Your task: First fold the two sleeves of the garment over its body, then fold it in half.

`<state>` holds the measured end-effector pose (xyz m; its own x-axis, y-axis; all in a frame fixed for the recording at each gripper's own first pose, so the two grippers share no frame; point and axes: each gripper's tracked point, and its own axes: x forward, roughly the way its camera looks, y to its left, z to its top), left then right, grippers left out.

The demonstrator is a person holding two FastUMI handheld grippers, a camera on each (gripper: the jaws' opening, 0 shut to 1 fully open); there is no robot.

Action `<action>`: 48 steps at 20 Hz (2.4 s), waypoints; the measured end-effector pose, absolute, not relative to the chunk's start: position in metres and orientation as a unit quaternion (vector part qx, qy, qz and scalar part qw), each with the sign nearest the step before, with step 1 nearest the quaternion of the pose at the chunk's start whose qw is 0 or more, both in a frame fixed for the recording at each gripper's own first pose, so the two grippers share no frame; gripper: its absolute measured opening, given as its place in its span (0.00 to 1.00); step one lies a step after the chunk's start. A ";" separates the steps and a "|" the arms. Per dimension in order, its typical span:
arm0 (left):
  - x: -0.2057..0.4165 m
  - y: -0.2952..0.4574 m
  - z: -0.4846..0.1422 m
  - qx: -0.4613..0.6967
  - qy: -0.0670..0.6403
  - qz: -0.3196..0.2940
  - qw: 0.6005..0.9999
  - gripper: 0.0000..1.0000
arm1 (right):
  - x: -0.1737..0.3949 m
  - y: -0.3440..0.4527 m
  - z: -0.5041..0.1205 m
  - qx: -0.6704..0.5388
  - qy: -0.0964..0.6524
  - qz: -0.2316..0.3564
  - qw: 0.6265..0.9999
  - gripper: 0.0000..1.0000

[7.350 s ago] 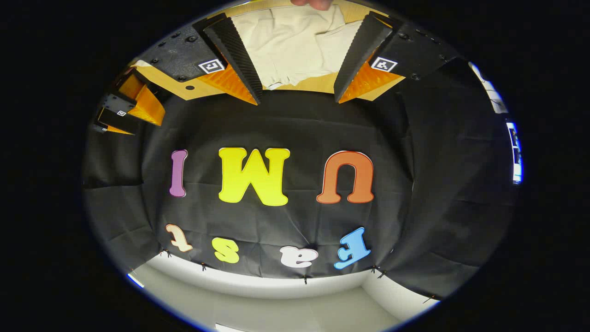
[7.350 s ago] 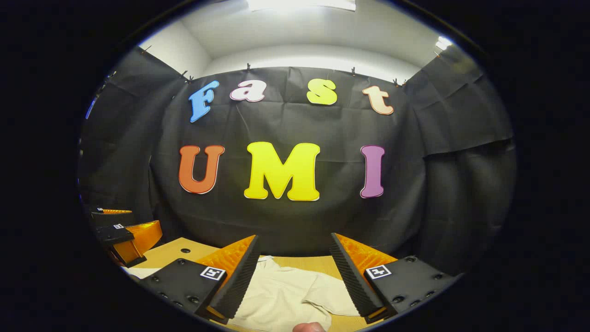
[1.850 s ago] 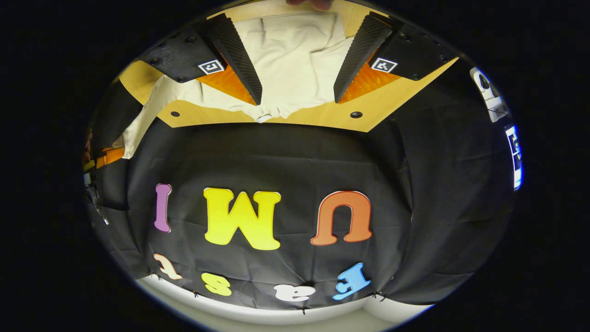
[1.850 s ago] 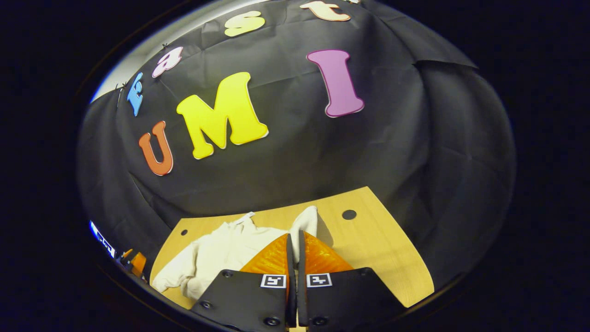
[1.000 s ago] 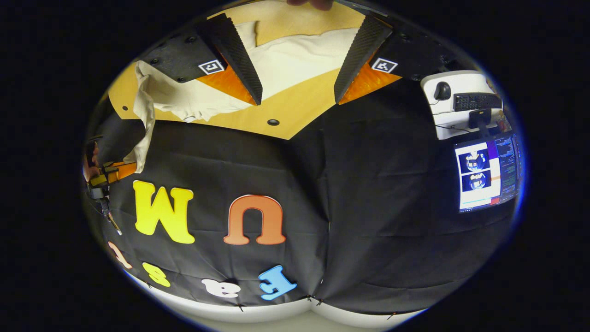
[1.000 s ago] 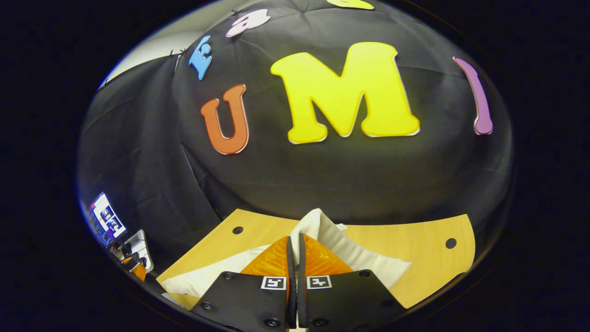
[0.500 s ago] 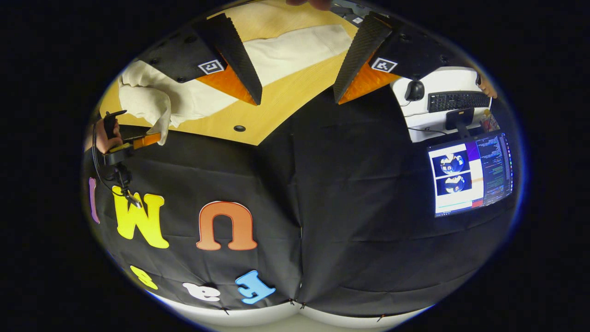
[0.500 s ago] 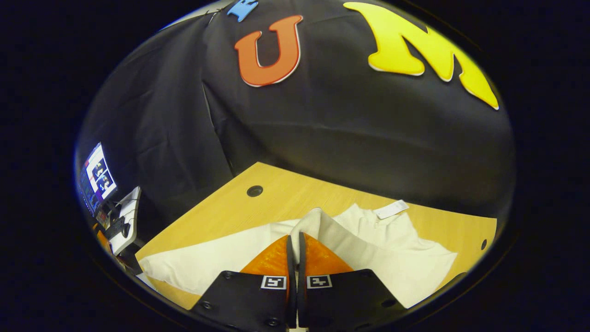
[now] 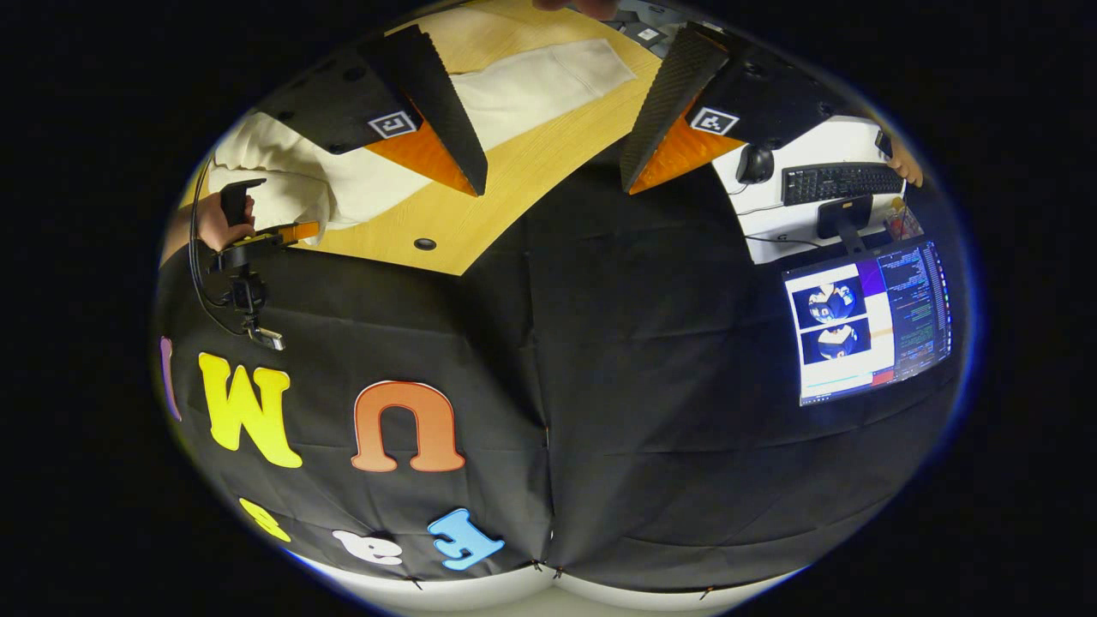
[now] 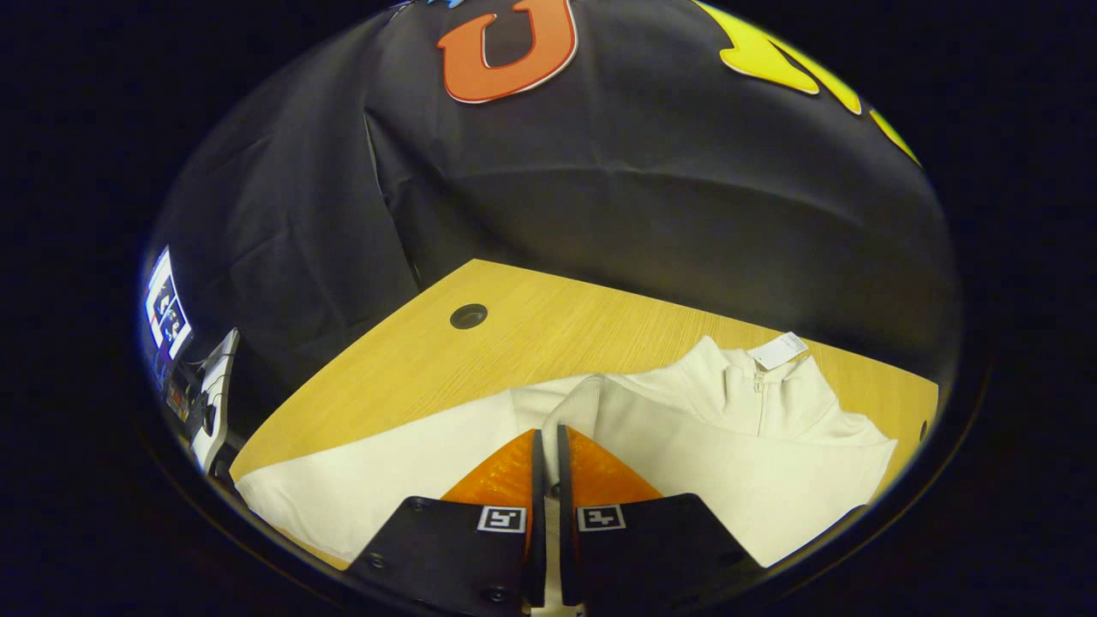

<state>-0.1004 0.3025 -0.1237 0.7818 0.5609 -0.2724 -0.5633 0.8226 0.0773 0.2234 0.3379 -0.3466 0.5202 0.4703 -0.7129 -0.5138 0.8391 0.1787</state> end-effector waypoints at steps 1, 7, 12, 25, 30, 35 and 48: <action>-0.097 0.302 -0.123 -0.002 0.138 0.293 0.946 0.99 | 0.222 0.336 -0.349 -0.026 0.402 0.280 0.872 0.10; -0.095 0.301 -0.132 0.014 0.136 0.270 0.953 0.99 | 0.210 0.328 -0.329 -0.028 0.389 0.283 0.876 0.75; -0.113 0.309 -0.145 0.031 0.144 0.264 0.953 0.99 | 0.187 0.309 -0.280 -0.024 0.345 0.291 0.892 0.80; -0.168 0.315 -0.265 0.036 0.267 0.171 0.948 1.00 | 0.073 0.220 -0.172 0.004 0.292 0.327 0.899 0.82; -0.170 0.342 -0.297 0.026 0.288 0.159 0.944 1.00 | 0.065 0.172 -0.153 -0.001 0.289 0.299 0.910 0.81; -0.167 0.344 -0.322 0.014 0.312 0.135 0.940 1.00 | 0.052 0.147 -0.154 0.001 0.297 0.270 0.916 0.77; -0.160 0.328 -0.331 -0.056 0.343 0.141 0.927 0.47 | 0.012 0.092 -0.176 0.016 0.336 0.233 0.912 0.82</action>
